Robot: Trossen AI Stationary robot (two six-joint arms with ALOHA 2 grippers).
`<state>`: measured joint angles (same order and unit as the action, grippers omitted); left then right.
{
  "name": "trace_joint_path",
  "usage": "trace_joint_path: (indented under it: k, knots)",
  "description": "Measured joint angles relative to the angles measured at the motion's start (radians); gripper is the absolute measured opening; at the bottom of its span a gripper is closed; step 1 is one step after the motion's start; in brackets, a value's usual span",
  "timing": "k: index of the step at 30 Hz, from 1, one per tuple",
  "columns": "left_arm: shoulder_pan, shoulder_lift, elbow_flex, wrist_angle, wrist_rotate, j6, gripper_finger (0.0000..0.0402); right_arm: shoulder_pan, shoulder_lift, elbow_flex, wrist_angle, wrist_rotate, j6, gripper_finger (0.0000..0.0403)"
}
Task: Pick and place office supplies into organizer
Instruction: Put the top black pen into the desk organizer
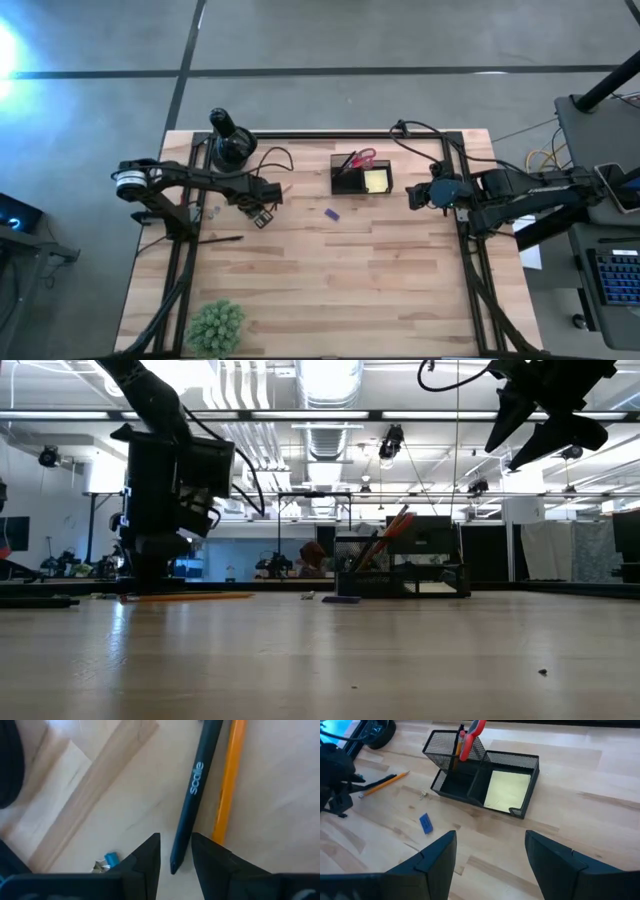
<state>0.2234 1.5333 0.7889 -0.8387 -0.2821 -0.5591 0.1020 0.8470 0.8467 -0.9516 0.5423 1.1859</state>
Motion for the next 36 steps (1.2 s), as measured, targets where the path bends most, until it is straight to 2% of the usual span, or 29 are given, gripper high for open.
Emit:
trace_joint_path:
  k: [18,21,27,36]
  knots:
    - [0.003,0.026,-0.011,0.07,0.087,0.128,0.0093,0.0,0.0,0.0,0.002,0.0,0.02,0.0226]
    - [0.003,0.027,-0.011,0.072,0.099,0.129,0.0079,0.0,0.0,0.0,0.002,0.0,0.02,0.0226]
    - [0.004,0.028,-0.012,0.076,0.113,0.154,0.0015,0.0,0.0,0.0,0.002,0.0,0.02,0.0226]
    - [-0.013,0.013,0.013,0.072,0.072,0.147,0.0008,0.0,0.0,0.0,0.002,0.0,0.019,0.0226]
